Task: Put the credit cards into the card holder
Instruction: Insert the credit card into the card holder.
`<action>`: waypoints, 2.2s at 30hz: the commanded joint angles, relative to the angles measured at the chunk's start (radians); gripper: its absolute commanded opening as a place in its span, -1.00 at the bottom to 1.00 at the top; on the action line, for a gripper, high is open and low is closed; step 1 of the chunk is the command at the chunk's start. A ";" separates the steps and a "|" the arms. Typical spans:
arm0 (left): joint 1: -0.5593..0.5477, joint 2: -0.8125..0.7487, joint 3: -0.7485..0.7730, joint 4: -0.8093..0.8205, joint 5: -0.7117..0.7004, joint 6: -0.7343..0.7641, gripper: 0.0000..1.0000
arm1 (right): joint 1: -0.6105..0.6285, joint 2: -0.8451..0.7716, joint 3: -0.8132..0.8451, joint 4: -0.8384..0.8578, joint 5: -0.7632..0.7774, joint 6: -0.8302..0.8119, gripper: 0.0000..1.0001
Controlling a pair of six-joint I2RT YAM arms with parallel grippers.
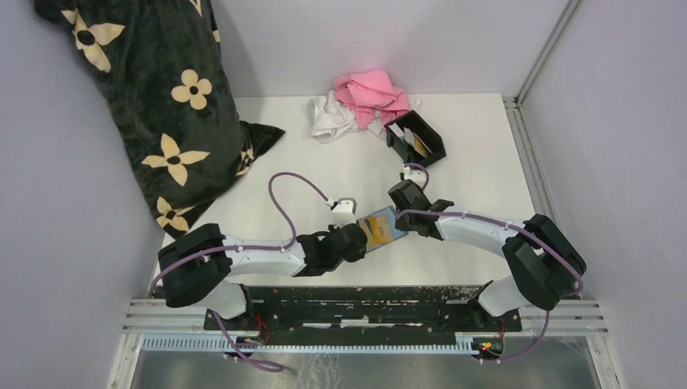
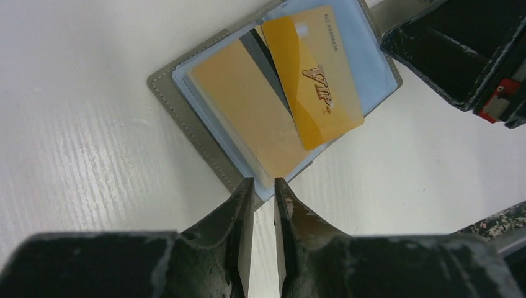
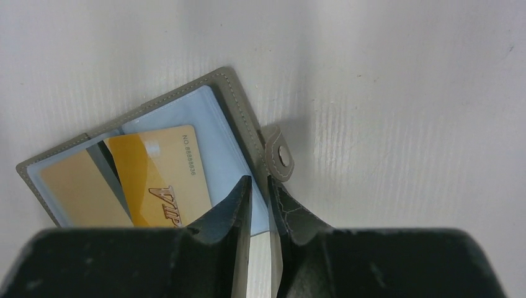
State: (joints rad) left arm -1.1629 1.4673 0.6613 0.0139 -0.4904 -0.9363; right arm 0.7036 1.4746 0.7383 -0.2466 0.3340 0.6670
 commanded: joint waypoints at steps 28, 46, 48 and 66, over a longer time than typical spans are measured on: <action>-0.003 0.228 0.217 -0.038 -0.048 0.122 -0.59 | -0.059 0.034 -0.032 0.068 -0.037 -0.005 -0.61; -0.003 0.281 0.284 -0.069 -0.063 0.126 -0.60 | -0.076 0.058 -0.049 0.094 -0.075 0.005 -0.61; -0.002 0.288 0.291 -0.073 -0.065 0.129 -0.61 | -0.078 0.060 -0.051 0.096 -0.076 0.007 -0.61; -0.003 0.353 0.365 -0.123 -0.080 0.119 -0.60 | -0.084 0.068 -0.053 0.105 -0.091 0.011 -0.61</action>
State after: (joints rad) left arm -1.1629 1.8023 0.9936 -0.0959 -0.5354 -0.8608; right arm 0.6254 1.5135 0.7063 -0.1482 0.2634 0.6678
